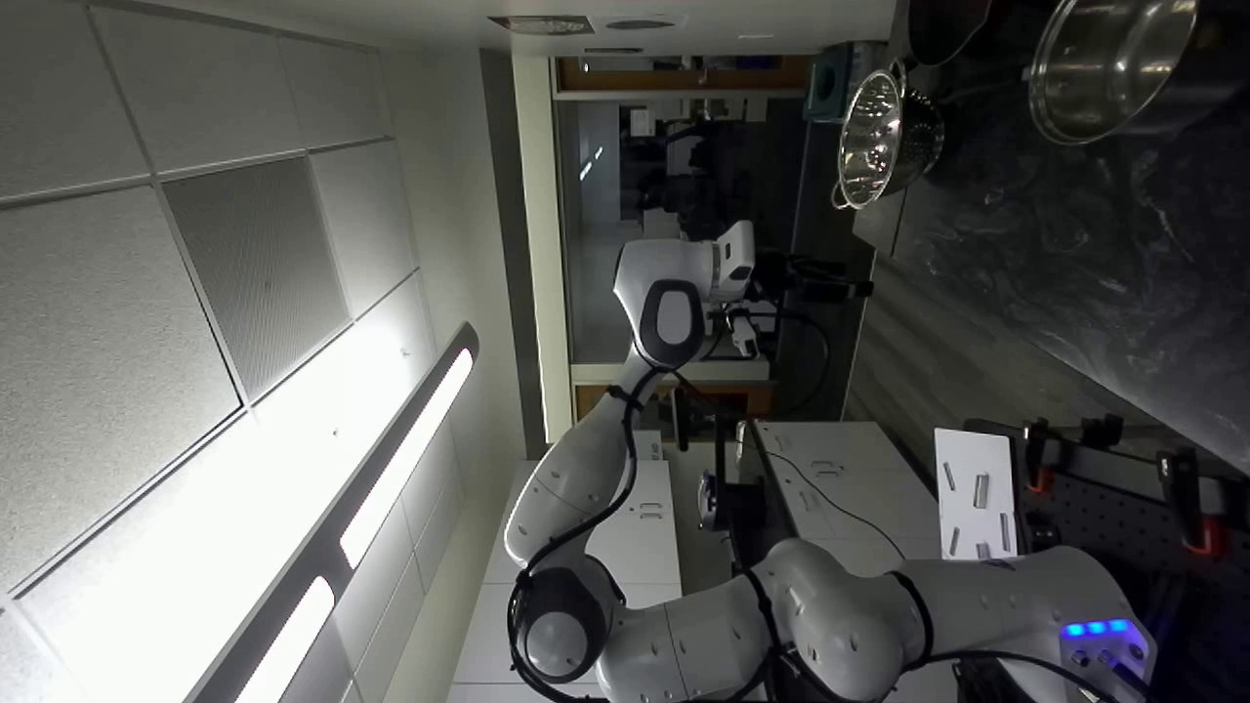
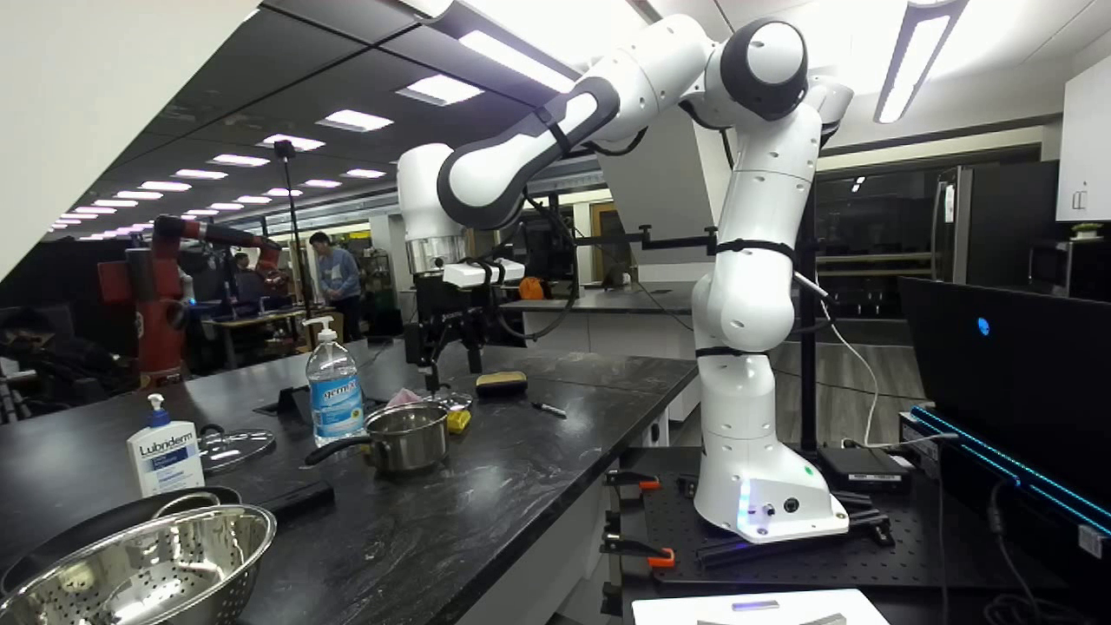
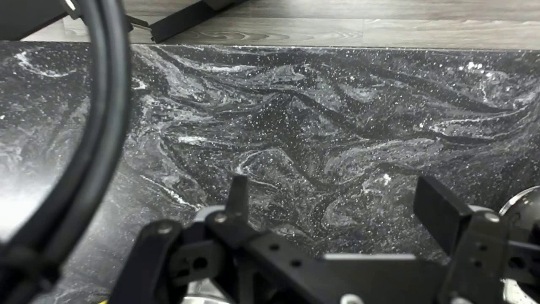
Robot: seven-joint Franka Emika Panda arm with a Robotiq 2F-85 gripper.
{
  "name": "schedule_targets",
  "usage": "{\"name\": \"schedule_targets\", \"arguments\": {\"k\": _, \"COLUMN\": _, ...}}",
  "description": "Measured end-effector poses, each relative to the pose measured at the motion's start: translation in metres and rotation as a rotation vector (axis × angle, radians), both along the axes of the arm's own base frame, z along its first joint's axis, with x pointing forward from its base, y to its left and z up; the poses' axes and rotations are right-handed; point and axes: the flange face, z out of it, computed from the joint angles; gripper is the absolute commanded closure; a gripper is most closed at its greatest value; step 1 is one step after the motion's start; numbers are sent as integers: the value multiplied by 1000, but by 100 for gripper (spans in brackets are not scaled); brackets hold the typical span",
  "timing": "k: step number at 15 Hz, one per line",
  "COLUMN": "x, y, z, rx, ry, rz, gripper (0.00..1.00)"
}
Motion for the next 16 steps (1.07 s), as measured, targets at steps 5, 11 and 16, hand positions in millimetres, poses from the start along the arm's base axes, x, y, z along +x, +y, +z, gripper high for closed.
{"name": "schedule_targets", "arguments": {"k": 5, "x": 8, "y": -39, "z": 8, "rx": 14, "ry": -16, "rz": -84, "gripper": 0}}
{"name": "schedule_targets", "arguments": {"k": 11, "x": 9, "y": -75, "z": 11, "rx": 24, "ry": -22, "rz": -162, "gripper": 0}}
{"name": "schedule_targets", "arguments": {"k": 16, "x": 10, "y": -103, "z": 15, "rx": 25, "ry": -31, "rz": -219, "gripper": 0}}
